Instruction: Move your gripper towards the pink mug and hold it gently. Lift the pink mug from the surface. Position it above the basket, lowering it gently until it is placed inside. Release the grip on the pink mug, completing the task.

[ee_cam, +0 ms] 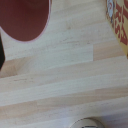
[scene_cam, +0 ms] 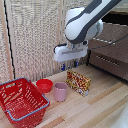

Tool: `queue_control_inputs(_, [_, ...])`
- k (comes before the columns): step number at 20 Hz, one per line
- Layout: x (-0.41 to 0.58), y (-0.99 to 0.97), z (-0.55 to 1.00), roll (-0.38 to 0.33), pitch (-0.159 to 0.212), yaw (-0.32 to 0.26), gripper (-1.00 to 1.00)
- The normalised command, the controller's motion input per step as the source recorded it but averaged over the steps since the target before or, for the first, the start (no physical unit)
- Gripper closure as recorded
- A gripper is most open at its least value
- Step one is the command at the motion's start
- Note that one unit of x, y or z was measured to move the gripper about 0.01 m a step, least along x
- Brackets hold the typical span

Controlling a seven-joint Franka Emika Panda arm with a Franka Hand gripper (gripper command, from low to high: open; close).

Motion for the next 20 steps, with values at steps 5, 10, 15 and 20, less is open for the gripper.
queue_control_inputs(5, [-0.111,0.24,-0.35,-0.059,0.000,0.001,-1.00])
queue_control_inputs(10, [-0.039,0.21,-0.37,-0.067,0.000,0.007,-1.00])
queue_control_inputs(15, [-0.006,0.18,-0.38,-0.054,0.000,0.010,-1.00])
queue_control_inputs(20, [0.003,0.16,-0.39,-0.060,-0.002,0.020,-1.00])
